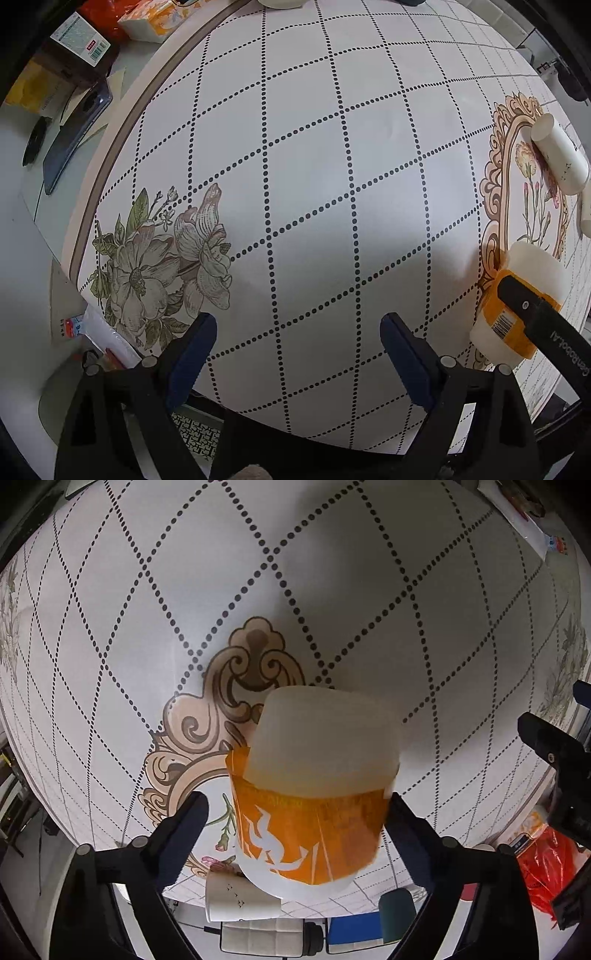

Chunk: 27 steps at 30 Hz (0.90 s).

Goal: Flip cup upside down
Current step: 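Rotate the held cup with the right gripper so its base faces up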

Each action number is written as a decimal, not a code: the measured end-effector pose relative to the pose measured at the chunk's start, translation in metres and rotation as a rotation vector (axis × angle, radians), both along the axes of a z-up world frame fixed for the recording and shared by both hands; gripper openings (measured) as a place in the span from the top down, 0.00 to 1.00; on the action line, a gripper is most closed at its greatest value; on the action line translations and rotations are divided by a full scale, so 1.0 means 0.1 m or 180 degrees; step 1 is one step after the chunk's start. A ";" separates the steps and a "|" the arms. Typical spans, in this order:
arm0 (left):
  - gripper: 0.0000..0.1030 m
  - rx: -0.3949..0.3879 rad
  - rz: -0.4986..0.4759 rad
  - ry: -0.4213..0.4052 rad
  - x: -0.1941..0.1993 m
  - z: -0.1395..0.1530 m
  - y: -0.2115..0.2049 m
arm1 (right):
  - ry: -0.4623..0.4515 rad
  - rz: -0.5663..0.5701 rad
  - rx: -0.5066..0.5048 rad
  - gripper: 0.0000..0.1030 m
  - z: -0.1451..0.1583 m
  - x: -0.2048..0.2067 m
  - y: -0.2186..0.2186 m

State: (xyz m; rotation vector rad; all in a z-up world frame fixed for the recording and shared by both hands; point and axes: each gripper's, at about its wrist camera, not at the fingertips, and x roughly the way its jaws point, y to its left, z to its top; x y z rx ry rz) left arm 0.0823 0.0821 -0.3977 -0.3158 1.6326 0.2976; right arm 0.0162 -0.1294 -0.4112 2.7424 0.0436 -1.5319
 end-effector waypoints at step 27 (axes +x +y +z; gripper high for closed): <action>0.12 0.0050 -0.0074 -0.0013 0.15 0.12 -0.15 | 0.0164 -0.0445 0.0168 0.27 -0.04 0.01 0.19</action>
